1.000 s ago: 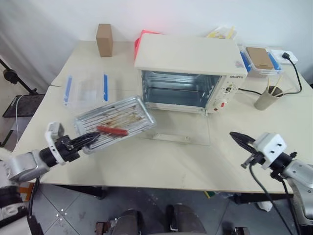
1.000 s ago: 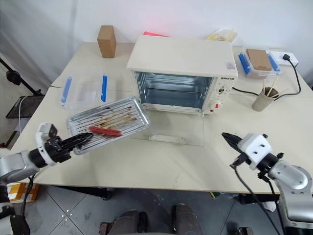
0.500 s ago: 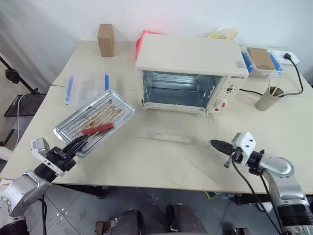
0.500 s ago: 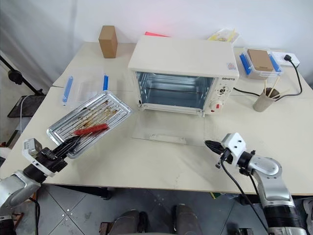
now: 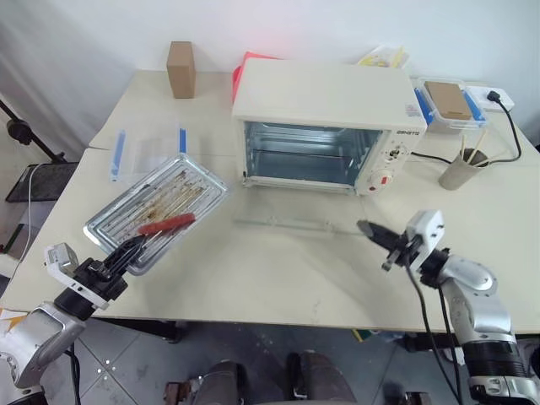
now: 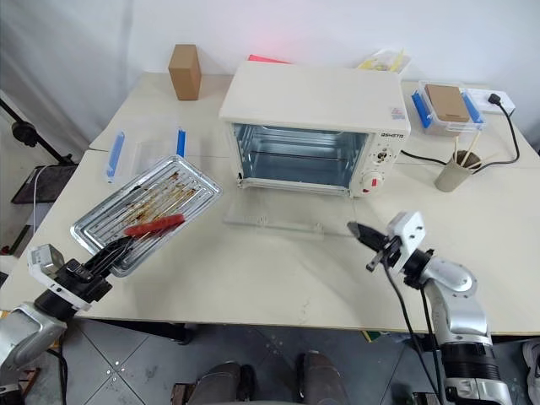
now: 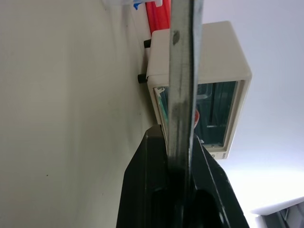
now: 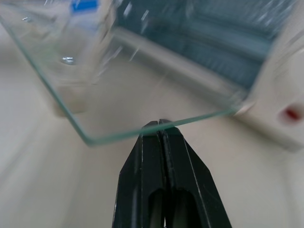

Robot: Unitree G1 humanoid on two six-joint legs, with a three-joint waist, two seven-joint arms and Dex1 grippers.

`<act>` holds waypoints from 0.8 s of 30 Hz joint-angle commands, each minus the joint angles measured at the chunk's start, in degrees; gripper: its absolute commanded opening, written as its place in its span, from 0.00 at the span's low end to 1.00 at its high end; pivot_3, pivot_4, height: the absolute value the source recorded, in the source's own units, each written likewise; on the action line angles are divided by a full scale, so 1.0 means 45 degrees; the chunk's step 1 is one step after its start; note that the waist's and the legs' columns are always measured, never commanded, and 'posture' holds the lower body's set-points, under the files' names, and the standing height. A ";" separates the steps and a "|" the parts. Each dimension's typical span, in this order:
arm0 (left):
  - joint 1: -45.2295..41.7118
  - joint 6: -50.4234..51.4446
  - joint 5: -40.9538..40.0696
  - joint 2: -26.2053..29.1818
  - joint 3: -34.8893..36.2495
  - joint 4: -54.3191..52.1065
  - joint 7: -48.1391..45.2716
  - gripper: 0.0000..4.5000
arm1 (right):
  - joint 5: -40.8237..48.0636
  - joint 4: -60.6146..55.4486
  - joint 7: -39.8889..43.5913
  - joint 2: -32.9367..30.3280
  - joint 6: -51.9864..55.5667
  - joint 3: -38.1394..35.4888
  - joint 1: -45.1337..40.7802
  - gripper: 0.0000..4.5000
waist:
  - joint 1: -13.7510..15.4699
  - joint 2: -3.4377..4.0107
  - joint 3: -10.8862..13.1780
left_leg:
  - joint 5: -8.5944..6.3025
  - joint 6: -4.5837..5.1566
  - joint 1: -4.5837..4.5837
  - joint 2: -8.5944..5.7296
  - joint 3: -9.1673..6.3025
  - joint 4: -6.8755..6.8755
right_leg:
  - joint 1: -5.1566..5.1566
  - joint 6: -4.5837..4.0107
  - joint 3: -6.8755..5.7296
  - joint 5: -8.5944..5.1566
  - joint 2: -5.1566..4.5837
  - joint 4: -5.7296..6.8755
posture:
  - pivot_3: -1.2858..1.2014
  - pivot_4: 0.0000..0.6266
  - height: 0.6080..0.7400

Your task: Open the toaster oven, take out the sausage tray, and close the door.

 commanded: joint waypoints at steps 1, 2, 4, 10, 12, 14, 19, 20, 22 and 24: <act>0.0192 -0.0003 -0.0427 -0.0019 0.0098 -0.0597 -0.0214 0.00 | 0.1063 -0.0915 -0.0256 0.0113 0.0459 -0.0623 -0.0441 0.01 | -0.0003 0.0000 0.0000 | -0.0001 0.0001 -0.0001 0.0000 0.0000 -0.0001 | 0.0000 0.0000 0.0000 0.0000 0.0000 -0.0002 | 0.52 0.24 1.00; 0.0273 0.0049 -0.0427 -0.0010 0.0007 -0.0615 -0.0248 0.00 | 0.1229 -0.1026 -0.0295 0.0097 0.0680 -0.0652 -0.0574 0.01 | -0.0003 0.0000 0.0000 | -0.0002 0.0002 -0.0001 0.0000 -0.0001 -0.0002 | 0.0000 0.0000 0.0000 0.0000 0.0000 -0.0002 | 0.52 0.24 1.00; 0.0367 0.0131 -0.0427 0.0032 -0.0183 -0.0640 -0.0308 0.00 | 0.1560 -0.1089 -0.0453 0.0157 0.0961 -0.0749 -0.0994 0.01 | -0.0002 0.0000 0.0000 | -0.0002 0.0002 0.0000 0.0001 -0.0001 -0.0007 | 0.0000 0.0000 0.0000 0.0000 0.0000 -0.0005 | 0.52 0.24 1.00; 0.0262 0.0583 -0.0427 0.0477 -0.1111 -0.0438 -0.0666 0.00 | 0.1647 -0.0574 -0.0559 0.0195 0.1565 -0.0517 -0.2392 0.01 | -0.0009 0.0001 0.0001 | -0.0004 0.0005 -0.0002 0.0001 0.0000 -0.0008 | -0.0004 -0.0002 0.0001 -0.0001 0.0000 -0.0008 | 0.52 0.24 1.00; 0.0114 0.0810 -0.0427 0.0791 -0.1633 -0.0308 -0.0854 0.00 | 0.1441 -0.0454 -0.0375 0.0079 0.1544 -0.0428 -0.2455 0.01 | -0.0004 0.0000 0.0000 | -0.0004 0.0005 -0.0003 0.0003 -0.0002 -0.0011 | -0.0004 -0.0005 -0.0002 -0.0003 0.0000 -0.0010 | 0.52 0.24 1.00; -0.0339 0.1097 -0.0427 0.1187 -0.2522 0.0022 -0.0985 0.00 | 0.1432 -0.0701 0.0268 -0.0400 0.1608 -0.0512 -0.1905 0.01 | 0.0079 0.0001 0.0001 | -0.0004 0.0005 -0.0011 0.0000 -0.0005 -0.0019 | -0.0004 -0.0005 -0.0006 -0.0003 -0.0001 -0.0024 | 0.52 0.24 1.00; -0.1950 0.1611 -0.0363 0.1980 -0.4721 0.1155 -0.1360 0.00 | 0.1349 -0.2031 0.1934 -0.1729 0.1015 -0.1071 0.0281 0.21 | 0.0297 0.0013 0.0007 | -0.0022 0.0038 -0.0036 -0.0009 -0.0006 -0.0019 | -0.0002 -0.0002 -0.0004 -0.0001 -0.0010 -0.0063 | 0.52 0.24 1.00; -0.2327 0.1678 -0.0326 0.2066 -0.5111 0.1478 -0.1427 0.00 | 0.1273 -0.2266 0.2220 -0.1959 0.0822 -0.1175 0.0748 0.28 | 0.0402 0.0019 0.0011 | -0.0023 0.0039 -0.0037 -0.0013 -0.0004 -0.0019 | -0.0002 -0.0002 -0.0003 -0.0001 -0.0014 -0.0060 | 0.52 0.24 1.00; -0.3446 0.2199 0.0452 0.2133 -0.6037 0.2265 -0.1988 0.00 | 0.1061 -0.2705 0.2912 -0.2483 0.0053 -0.1587 0.2027 0.44 | 0.0371 0.0018 0.0010 | -0.0023 0.0039 -0.0035 -0.0014 -0.0011 -0.0019 | 0.0006 0.0000 -0.0008 -0.0001 -0.0016 -0.0066 | 0.52 0.24 1.00; -0.4270 0.2613 0.1209 0.2137 -0.6674 0.2835 -0.2559 0.00 | 0.1110 -0.2991 0.3199 -0.2792 -0.0230 -0.1960 0.2860 0.58 | 0.0351 0.0017 0.0010 | -0.0021 0.0039 -0.0027 -0.0022 -0.0012 -0.0019 | 0.0023 0.0002 -0.0012 0.0000 -0.0016 -0.0066 | 0.52 0.24 1.00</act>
